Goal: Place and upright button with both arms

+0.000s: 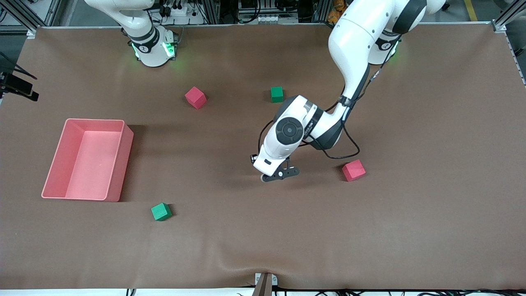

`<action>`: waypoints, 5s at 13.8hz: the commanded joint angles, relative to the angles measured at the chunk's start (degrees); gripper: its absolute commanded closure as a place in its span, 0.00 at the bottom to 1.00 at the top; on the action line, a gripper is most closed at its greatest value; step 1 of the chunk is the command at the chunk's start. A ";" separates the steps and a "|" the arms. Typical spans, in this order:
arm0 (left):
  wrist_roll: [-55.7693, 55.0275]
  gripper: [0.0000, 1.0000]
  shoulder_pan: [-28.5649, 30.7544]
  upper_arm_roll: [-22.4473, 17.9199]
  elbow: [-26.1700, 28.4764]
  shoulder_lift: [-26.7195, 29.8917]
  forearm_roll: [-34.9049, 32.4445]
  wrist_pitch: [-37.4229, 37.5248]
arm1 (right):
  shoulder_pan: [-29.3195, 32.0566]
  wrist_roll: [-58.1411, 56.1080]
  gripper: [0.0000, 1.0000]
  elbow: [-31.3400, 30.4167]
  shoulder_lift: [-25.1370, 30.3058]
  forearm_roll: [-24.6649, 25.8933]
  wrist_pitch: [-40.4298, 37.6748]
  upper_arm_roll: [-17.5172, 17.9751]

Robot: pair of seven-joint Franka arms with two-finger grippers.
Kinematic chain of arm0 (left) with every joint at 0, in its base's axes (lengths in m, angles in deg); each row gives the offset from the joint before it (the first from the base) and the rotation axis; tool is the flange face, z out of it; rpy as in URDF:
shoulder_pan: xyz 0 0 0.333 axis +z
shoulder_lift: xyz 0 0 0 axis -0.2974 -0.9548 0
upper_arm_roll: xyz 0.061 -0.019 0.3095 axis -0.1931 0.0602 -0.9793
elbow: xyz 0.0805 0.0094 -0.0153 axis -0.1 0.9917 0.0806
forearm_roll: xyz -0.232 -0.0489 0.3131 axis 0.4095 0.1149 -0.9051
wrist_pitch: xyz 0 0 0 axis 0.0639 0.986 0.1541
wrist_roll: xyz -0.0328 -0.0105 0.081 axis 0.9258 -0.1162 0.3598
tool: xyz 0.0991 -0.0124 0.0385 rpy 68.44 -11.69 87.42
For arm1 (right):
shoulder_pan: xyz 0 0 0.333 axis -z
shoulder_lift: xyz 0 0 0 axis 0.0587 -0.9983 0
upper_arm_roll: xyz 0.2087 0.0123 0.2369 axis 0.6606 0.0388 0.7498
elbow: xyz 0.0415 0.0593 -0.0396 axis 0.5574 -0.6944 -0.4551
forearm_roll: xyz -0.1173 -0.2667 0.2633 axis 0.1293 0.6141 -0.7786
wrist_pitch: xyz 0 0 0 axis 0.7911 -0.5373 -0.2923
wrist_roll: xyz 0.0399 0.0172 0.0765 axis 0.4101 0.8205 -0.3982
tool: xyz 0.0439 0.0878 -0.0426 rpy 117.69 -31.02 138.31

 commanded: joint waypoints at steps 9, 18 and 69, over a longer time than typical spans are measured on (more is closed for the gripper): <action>-42.79 0.99 -8.02 -0.43 3.14 1.99 -36.04 -0.30 | 0.25 -0.42 0.00 -1.16 0.66 0.36 -0.06 0.51; -66.97 1.00 -13.91 -0.52 3.32 -1.78 -56.24 10.76 | -0.45 -0.42 0.00 -1.16 0.22 0.28 -0.15 0.60; -63.24 0.00 -23.32 5.37 1.91 4.17 -52.68 33.28 | -4.05 5.14 0.00 7.37 -0.48 -3.15 -4.90 0.77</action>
